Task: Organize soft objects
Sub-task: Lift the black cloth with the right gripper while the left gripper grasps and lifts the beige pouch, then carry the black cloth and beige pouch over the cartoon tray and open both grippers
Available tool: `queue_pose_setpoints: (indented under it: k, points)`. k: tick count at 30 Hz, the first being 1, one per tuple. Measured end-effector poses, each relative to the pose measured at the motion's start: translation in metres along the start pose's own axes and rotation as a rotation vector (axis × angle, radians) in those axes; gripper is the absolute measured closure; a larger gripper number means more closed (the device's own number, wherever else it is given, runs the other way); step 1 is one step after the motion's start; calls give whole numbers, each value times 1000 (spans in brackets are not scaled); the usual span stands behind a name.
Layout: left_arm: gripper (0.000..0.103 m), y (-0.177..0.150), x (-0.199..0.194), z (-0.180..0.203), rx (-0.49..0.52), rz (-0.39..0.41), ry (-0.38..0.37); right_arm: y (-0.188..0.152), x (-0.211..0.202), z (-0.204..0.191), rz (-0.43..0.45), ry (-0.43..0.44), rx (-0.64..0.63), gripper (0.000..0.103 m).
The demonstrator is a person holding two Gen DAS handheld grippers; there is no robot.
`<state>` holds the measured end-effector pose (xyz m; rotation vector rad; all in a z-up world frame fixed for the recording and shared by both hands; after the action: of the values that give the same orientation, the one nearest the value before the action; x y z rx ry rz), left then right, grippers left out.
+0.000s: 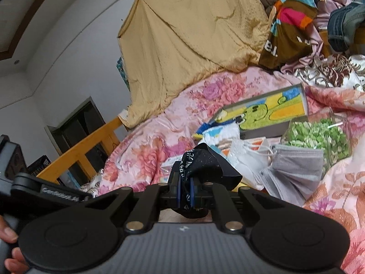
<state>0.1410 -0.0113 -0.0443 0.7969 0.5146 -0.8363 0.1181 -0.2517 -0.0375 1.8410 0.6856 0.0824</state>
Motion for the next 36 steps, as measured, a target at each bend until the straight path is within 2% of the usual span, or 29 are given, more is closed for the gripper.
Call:
queue_pose_setpoints:
  k: [4, 9, 17, 26, 36]
  points:
    - [78, -5, -19, 2, -4, 30, 14, 6, -6, -1, 44, -2, -11, 94]
    - [78, -2, -37, 13, 33, 105, -12, 21, -6, -1, 93, -29, -35, 94]
    - [78, 26, -28, 46, 117, 224, -69, 58, 27, 2, 124, -58, -98, 94]
    - [78, 77, 12, 75, 184, 265, -54, 103, 82, 41, 161, -100, -121, 94]
    - [78, 147, 83, 108, 231, 297, -75, 136, 133, 117, 182, -185, -29, 94]
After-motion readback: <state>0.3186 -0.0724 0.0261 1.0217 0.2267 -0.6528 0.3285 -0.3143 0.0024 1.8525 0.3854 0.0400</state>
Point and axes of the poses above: each gripper's, at about its wrist camera, not at the fingertips, and x roughly the way its jaws point, z to its right, y to its top, the point moved 3 cm from there along x, roughly the way its jaws point, and after that the axes turned 4 degrees about -x, right-handed, at the moved point
